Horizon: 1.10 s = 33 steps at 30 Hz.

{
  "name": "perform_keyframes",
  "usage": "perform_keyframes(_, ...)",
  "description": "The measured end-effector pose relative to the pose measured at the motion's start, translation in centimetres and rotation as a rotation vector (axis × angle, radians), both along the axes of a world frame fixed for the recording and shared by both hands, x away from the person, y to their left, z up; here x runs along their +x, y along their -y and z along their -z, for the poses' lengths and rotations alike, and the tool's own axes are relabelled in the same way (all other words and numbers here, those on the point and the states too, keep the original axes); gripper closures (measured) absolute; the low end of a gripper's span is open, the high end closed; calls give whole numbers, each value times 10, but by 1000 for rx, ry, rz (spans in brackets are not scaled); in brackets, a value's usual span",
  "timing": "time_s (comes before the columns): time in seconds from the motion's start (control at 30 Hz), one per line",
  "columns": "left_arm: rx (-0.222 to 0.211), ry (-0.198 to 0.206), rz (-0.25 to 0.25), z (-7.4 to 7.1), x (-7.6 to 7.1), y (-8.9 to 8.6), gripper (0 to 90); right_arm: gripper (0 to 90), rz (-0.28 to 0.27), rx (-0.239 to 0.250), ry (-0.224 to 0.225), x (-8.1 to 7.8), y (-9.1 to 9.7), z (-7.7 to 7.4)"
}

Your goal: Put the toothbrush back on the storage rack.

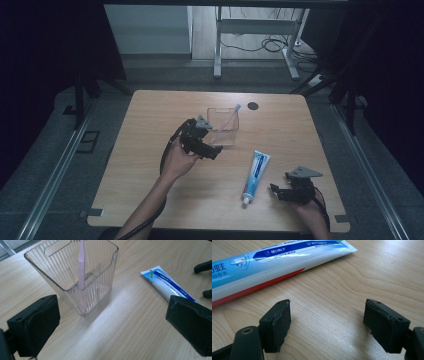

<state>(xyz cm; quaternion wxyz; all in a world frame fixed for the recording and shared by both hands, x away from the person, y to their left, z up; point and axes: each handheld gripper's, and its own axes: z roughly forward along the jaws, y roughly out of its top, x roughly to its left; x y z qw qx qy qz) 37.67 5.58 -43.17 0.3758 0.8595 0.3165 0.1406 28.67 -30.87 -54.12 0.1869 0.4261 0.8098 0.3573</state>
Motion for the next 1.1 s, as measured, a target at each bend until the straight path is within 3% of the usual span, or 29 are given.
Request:
perform_keyframes(0.2,2,0,2,7,-7,-6,0,223,0,-1,0,0,0,0)
perform_keyframes(0.47,-13,-25,-20,29,-18,-23,0,223,-1,-1,2,0,0,0)
perform_keyframes(1.1,-4,-6,-54,64,-49,-51,0,224,3,-1,-3,0,0,0)
